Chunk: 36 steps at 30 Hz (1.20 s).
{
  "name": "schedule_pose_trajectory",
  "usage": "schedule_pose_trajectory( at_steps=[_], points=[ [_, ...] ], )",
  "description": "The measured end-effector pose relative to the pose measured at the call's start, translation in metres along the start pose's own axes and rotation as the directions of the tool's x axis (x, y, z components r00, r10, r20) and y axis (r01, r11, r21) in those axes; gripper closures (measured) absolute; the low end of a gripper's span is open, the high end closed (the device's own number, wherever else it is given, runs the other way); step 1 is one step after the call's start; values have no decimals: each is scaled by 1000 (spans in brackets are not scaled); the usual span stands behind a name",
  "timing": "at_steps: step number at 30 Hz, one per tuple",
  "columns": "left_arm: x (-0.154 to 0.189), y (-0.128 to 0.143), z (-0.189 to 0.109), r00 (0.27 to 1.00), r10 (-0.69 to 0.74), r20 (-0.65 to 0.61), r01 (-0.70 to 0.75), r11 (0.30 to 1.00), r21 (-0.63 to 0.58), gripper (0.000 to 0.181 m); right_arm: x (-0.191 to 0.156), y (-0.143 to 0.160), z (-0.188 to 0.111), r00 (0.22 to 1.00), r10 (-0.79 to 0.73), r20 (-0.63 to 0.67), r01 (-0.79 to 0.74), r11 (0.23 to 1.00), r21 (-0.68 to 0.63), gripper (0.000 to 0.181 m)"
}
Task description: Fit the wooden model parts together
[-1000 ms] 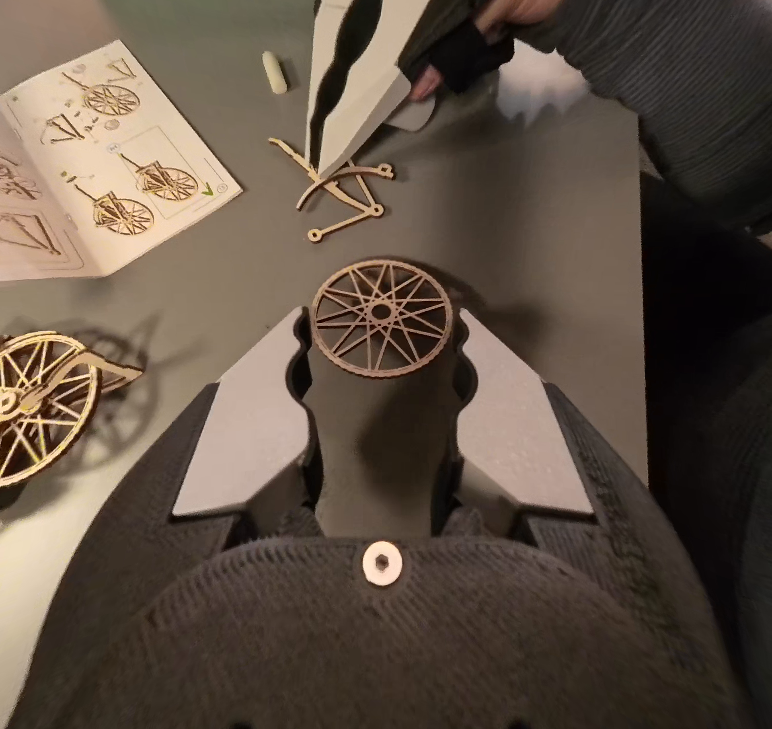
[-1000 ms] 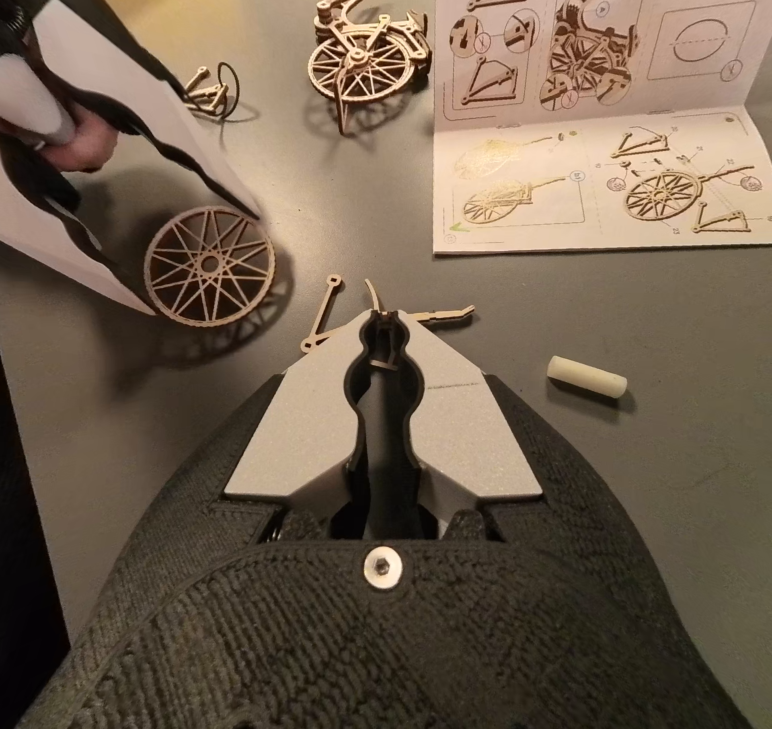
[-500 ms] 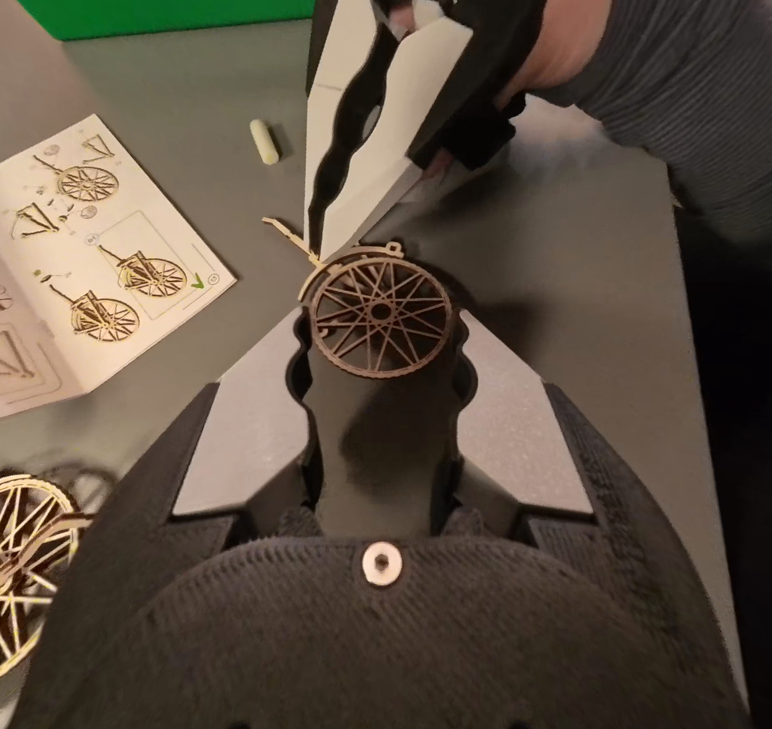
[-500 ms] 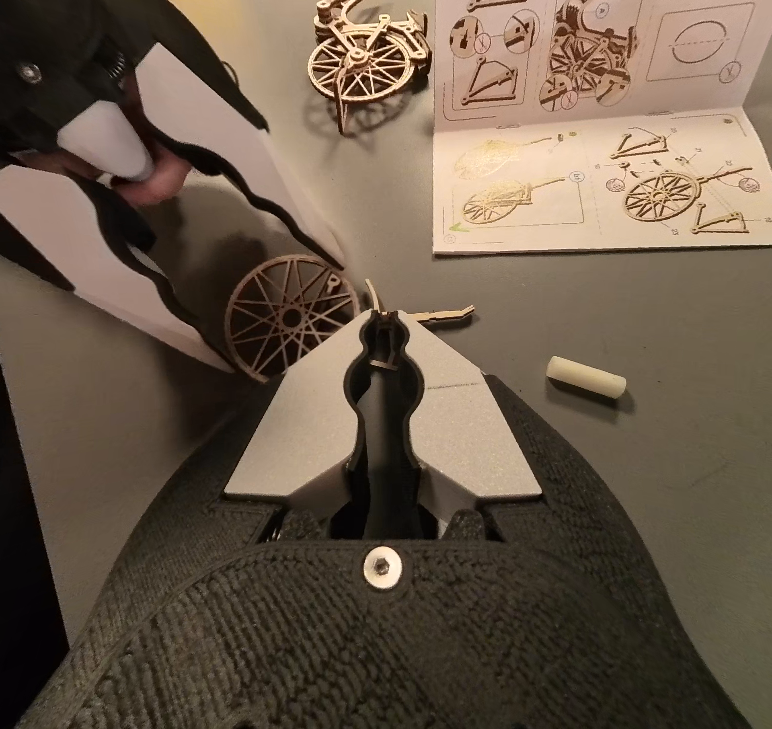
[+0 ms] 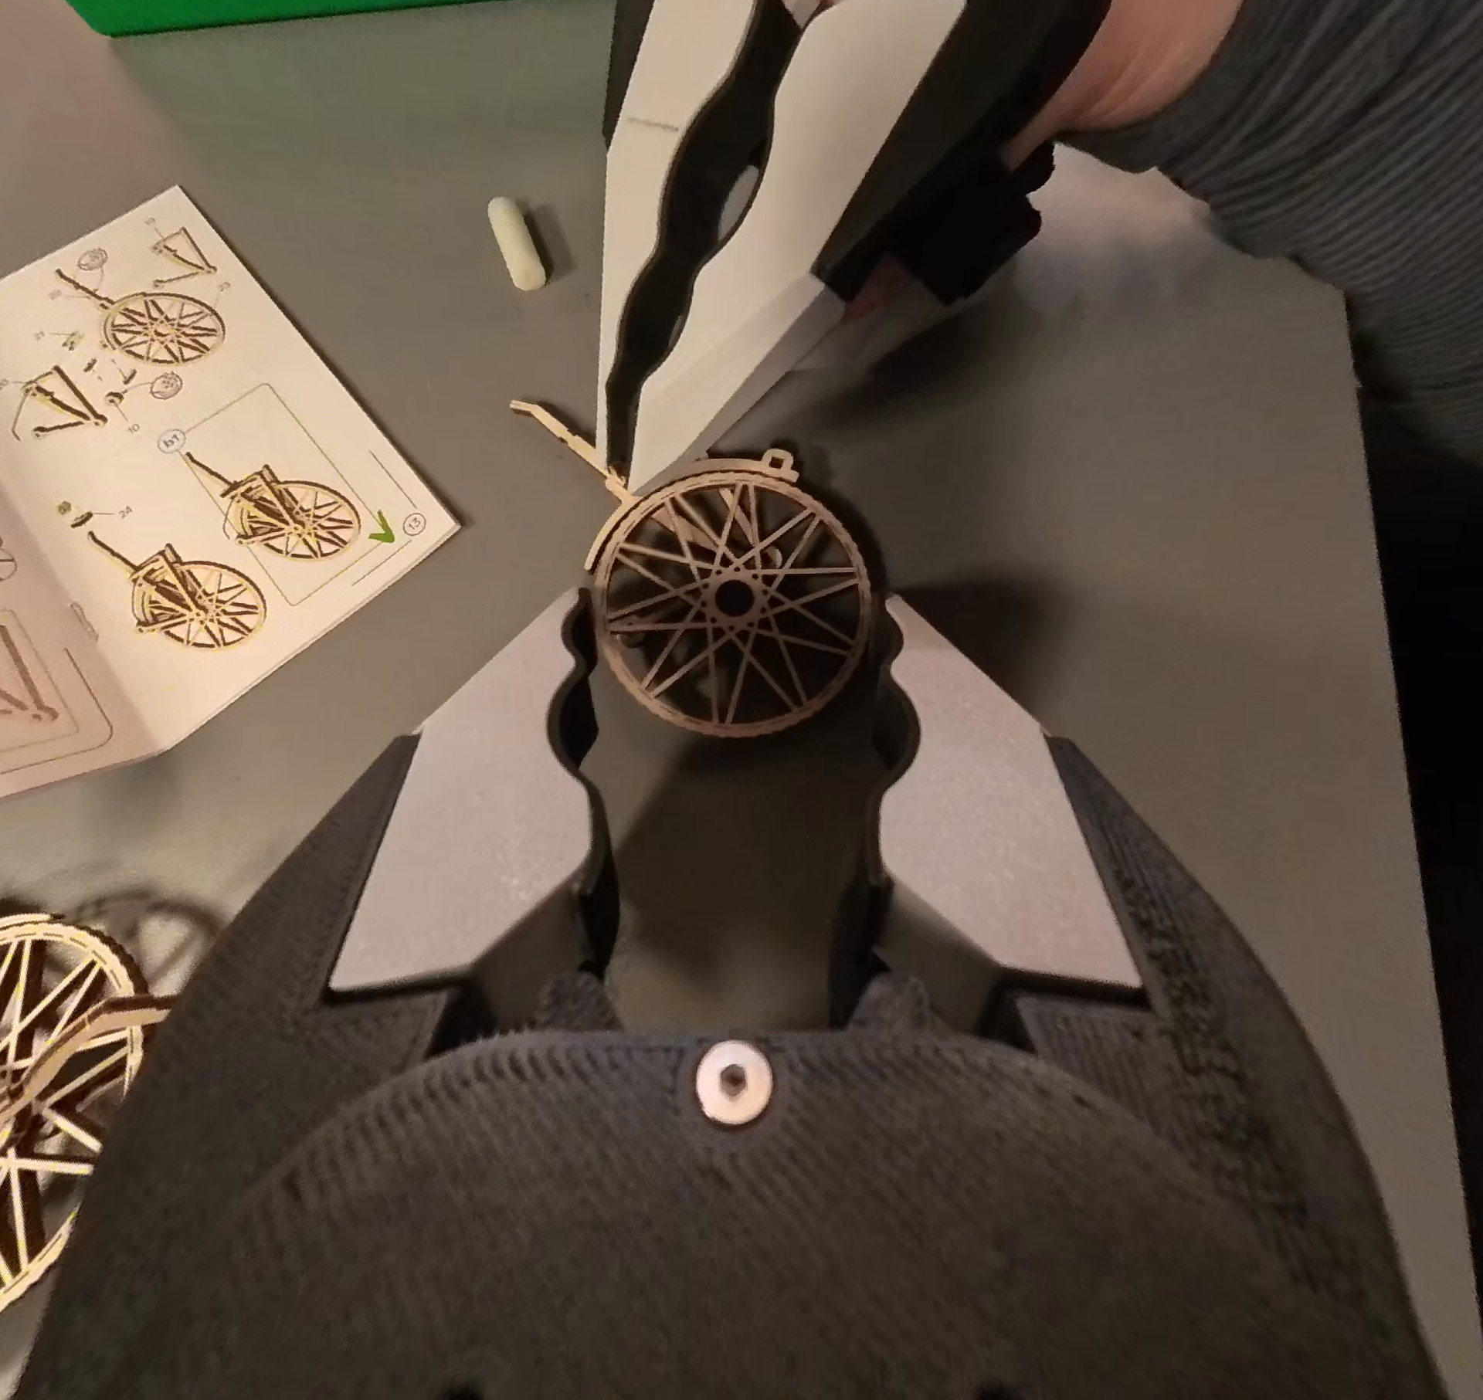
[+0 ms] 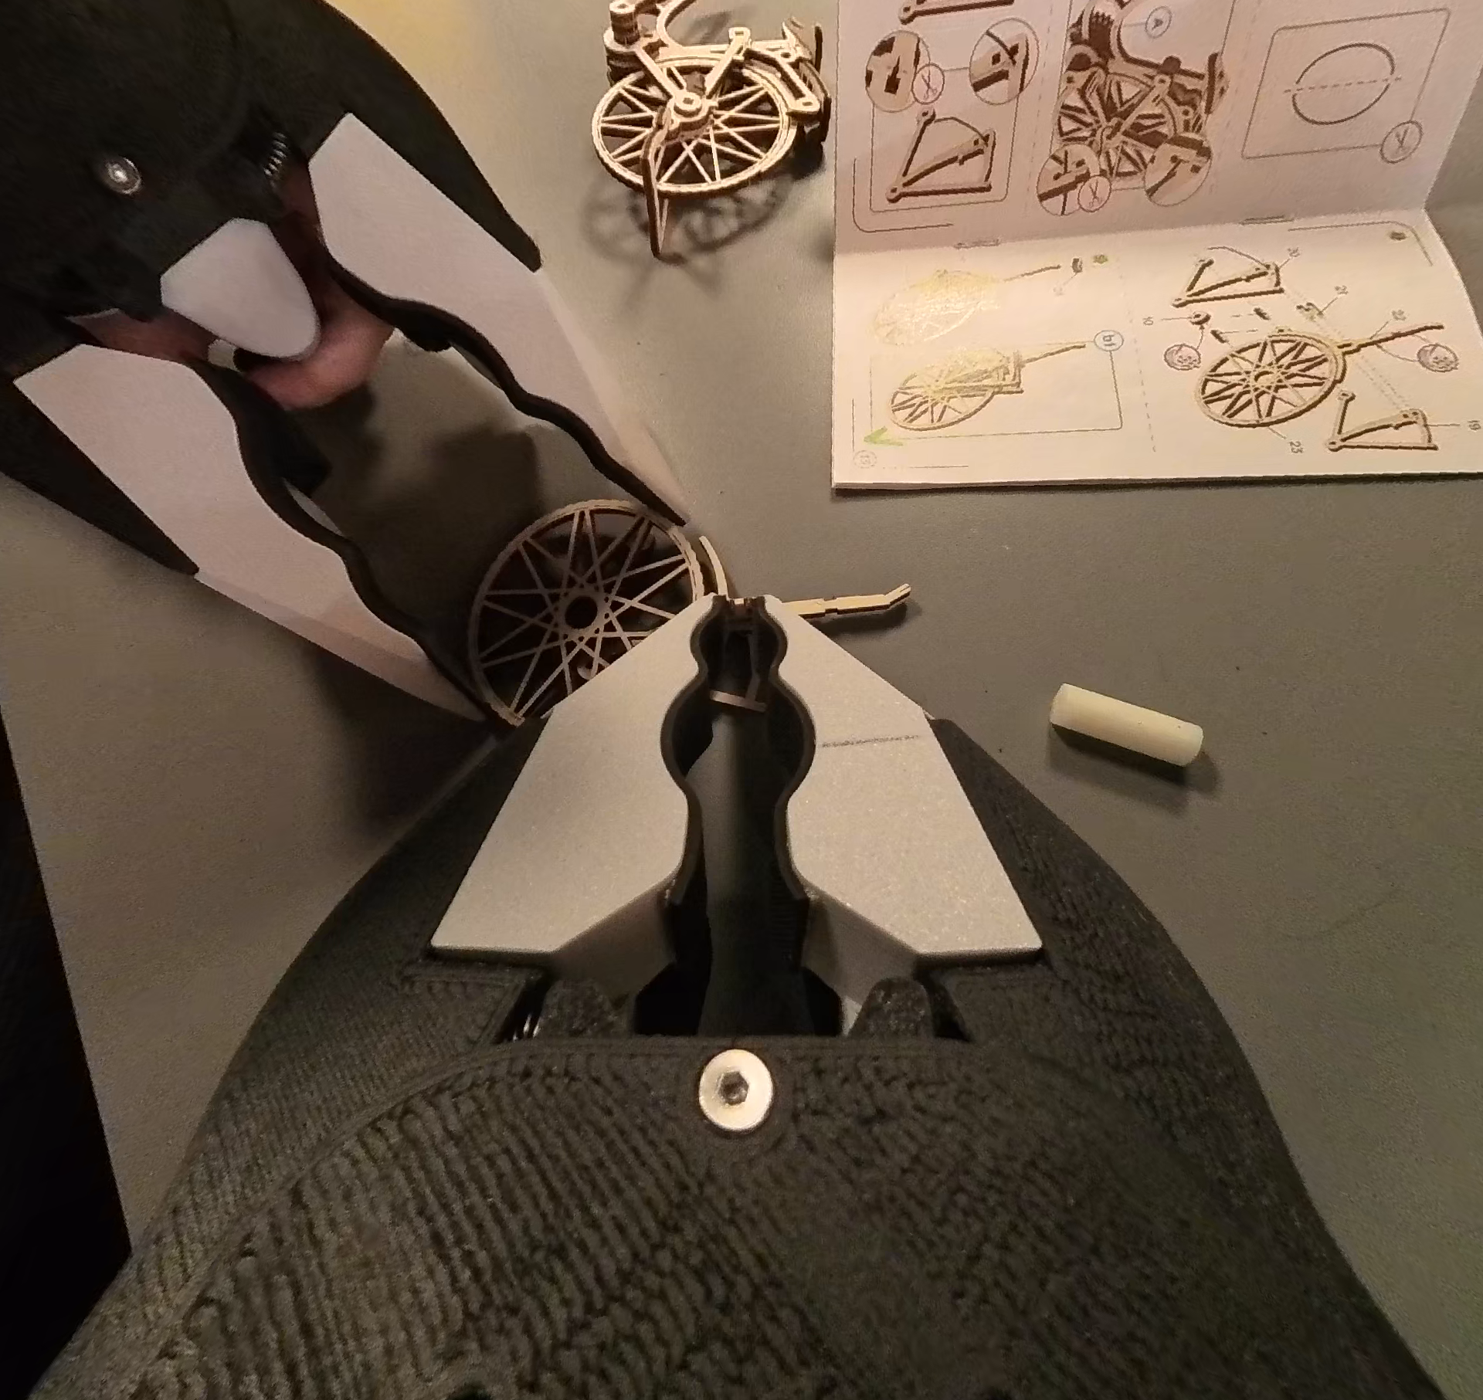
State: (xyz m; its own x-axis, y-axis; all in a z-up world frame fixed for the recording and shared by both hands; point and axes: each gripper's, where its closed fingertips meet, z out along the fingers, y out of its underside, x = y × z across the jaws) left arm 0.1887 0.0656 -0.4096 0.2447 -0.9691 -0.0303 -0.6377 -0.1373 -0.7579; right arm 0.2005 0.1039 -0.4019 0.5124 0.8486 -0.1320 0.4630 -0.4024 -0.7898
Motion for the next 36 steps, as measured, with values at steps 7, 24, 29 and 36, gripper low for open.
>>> schedule_pose_trajectory(
  at_steps=[7, 24, 29, 36],
  points=[
    [1, -1, 1, 1000, 5, 1, -5, 1000, 0, 113, 0, 0, 0, 1000, 0, 0, 0, 1000, 0, 178],
    [2, -2, -9, 1000, 7, 3, -7, 1000, 21, 102, 0, 0, 0, 1000, -3, -1, 3, 1000, 0, 178],
    [1, -2, -17, 1000, -16, -13, 16, 999, 46, 100, 0, -1, -1, 1000, -18, -12, 18, 1000, 5, 170],
    [2, 7, -16, 1000, -17, -17, 17, 1000, 19, 98, 7, -23, -21, 999, 35, -15, -32, 979, 200, 160]
  ],
)
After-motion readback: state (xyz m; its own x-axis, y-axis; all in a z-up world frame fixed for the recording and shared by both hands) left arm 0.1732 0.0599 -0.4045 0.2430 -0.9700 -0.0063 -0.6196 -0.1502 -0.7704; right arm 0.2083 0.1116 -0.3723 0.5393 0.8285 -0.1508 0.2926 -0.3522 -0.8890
